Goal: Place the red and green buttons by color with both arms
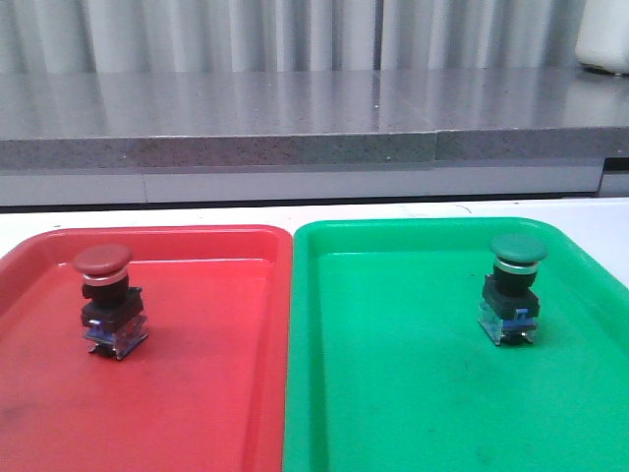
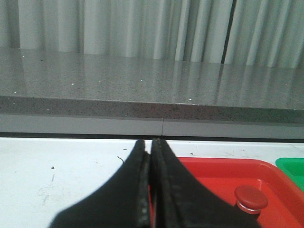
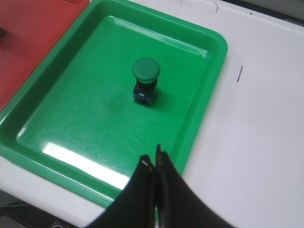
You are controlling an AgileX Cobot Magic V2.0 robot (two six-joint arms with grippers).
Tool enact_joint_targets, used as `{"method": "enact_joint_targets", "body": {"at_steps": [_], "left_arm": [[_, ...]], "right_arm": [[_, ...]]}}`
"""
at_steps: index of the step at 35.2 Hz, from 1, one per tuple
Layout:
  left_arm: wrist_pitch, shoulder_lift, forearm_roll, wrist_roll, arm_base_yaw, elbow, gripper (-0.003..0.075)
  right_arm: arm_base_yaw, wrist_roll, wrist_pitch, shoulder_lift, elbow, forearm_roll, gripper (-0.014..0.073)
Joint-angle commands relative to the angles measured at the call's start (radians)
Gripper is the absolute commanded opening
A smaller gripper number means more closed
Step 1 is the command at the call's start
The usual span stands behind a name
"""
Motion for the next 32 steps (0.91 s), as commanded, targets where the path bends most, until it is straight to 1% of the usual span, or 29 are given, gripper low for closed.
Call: {"method": "enact_joint_targets", "body": {"at_steps": [1,10,12,15,17,20,23,27,29,32], "left_arm": [[-0.09,-0.018,-0.002,-0.002,-0.003,0.025,-0.002],[-0.09,-0.018,-0.002,-0.002,-0.003,0.025,-0.002],[-0.09,-0.018,-0.002,-0.002,-0.003,0.025,-0.002],[-0.09,-0.017,-0.002,-0.002,-0.003,0.025,-0.002],[-0.09,-0.017,-0.002,-0.002,-0.003,0.025,-0.002],[-0.09,-0.017,-0.002,-0.002,-0.003,0.025,-0.002],[-0.09,-0.017,-0.002,-0.002,-0.003,0.025,-0.002],[-0.09,-0.017,-0.002,-0.002,-0.003,0.025,-0.002],[-0.09,-0.017,-0.002,-0.002,-0.003,0.025,-0.002],[-0.09,-0.017,-0.002,-0.002,-0.003,0.025,-0.002]], "right_arm": [[0.0,-0.007,-0.06,0.003,-0.024,-0.012,-0.0069],[0.002,-0.007,-0.065,-0.002,-0.022,-0.012,-0.0069],[0.007,-0.007,-0.065,-0.033,-0.011,-0.019,-0.0069],[-0.019,-0.007,-0.089,-0.109,0.018,-0.04,-0.0069],[-0.053,-0.007,-0.134,-0.168,0.058,-0.045,-0.0069],[-0.104,-0.007,-0.244,-0.253,0.145,-0.045,-0.0069],[-0.174,-0.007,-0.396,-0.379,0.278,-0.044,-0.0069],[-0.23,-0.007,-0.578,-0.505,0.471,-0.041,-0.0069],[-0.248,-0.007,-0.65,-0.547,0.548,-0.033,-0.0069],[-0.263,-0.007,-0.759,-0.551,0.629,-0.019,-0.0069]]}}
